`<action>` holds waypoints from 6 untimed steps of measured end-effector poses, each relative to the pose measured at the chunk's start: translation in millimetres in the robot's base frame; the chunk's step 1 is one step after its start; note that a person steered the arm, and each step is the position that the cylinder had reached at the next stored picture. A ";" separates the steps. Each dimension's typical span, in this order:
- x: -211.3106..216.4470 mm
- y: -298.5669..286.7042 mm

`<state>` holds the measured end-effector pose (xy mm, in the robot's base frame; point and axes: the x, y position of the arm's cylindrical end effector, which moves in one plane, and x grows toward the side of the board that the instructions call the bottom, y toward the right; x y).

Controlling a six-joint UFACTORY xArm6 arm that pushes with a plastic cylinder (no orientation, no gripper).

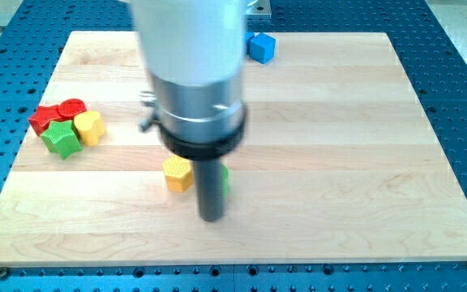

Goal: Push the hexagon close to the heart

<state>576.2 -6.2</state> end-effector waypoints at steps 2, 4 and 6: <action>-41.5 -19.0; -81.0 -138.4; -51.4 -171.9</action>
